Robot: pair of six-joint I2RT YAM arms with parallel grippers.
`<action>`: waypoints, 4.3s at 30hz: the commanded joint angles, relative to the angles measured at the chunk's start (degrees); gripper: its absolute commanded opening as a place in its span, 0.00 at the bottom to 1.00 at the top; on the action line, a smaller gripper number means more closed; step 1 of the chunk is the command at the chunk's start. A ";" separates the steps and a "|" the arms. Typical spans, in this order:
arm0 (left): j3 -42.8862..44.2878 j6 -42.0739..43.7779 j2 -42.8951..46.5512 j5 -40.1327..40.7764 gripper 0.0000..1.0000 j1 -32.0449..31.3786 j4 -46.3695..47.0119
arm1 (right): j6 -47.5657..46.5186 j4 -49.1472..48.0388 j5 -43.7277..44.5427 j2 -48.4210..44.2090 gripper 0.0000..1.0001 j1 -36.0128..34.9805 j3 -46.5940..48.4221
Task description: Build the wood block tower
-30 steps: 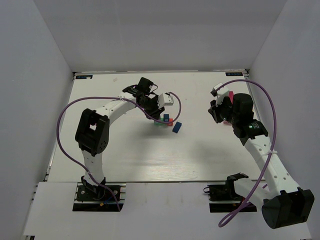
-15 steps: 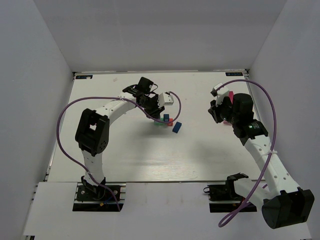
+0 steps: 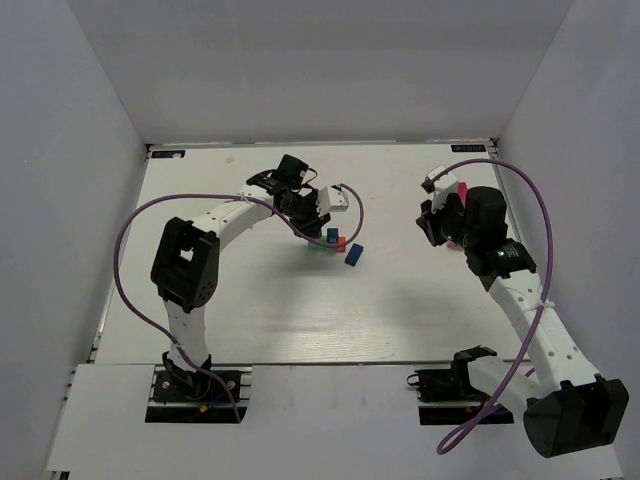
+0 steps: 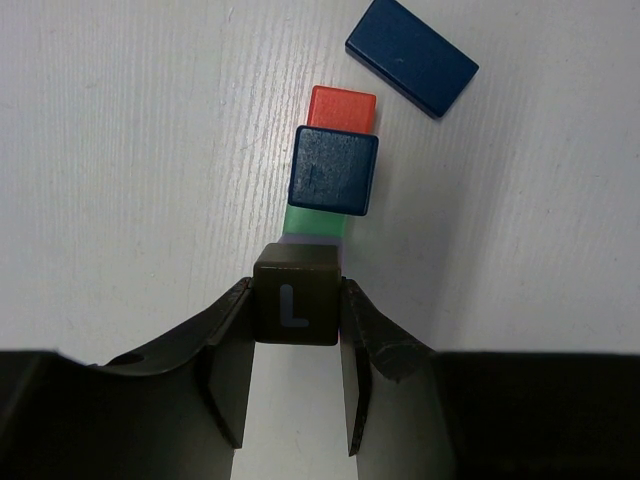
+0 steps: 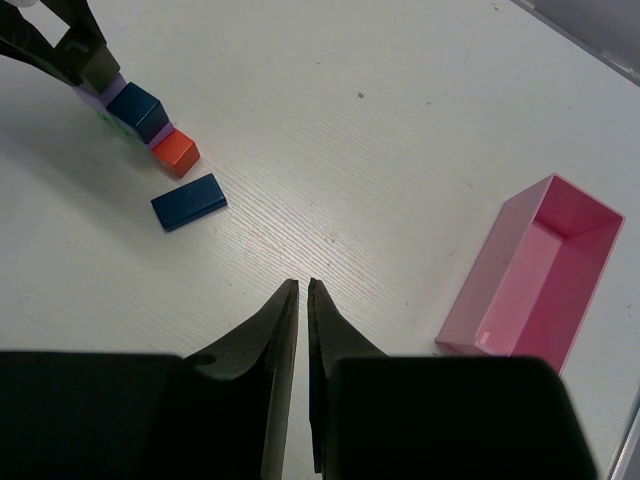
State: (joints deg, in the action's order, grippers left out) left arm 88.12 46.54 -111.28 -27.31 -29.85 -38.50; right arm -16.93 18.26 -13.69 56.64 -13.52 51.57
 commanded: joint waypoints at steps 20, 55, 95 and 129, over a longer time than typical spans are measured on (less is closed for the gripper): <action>-0.93 2.40 1.16 -0.29 0.10 -0.30 0.62 | -0.30 -0.95 -0.90 -0.57 0.15 -0.10 0.02; -2.51 2.41 1.68 1.29 0.43 -0.30 0.62 | -0.21 -0.95 -0.98 -0.57 0.15 -0.10 0.11; -34.73 -36.95 50.01 25.71 1.00 0.49 20.55 | -30.36 0.48 -23.33 12.87 0.64 -8.27 -2.09; -37.75 -48.92 50.11 34.25 1.00 0.49 20.83 | -1.71 -3.58 -4.41 49.00 0.24 -15.22 23.74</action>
State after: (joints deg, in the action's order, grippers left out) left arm 49.23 -2.39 -61.95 7.90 -29.52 -18.76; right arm -20.56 13.80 -17.54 104.90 -28.62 72.47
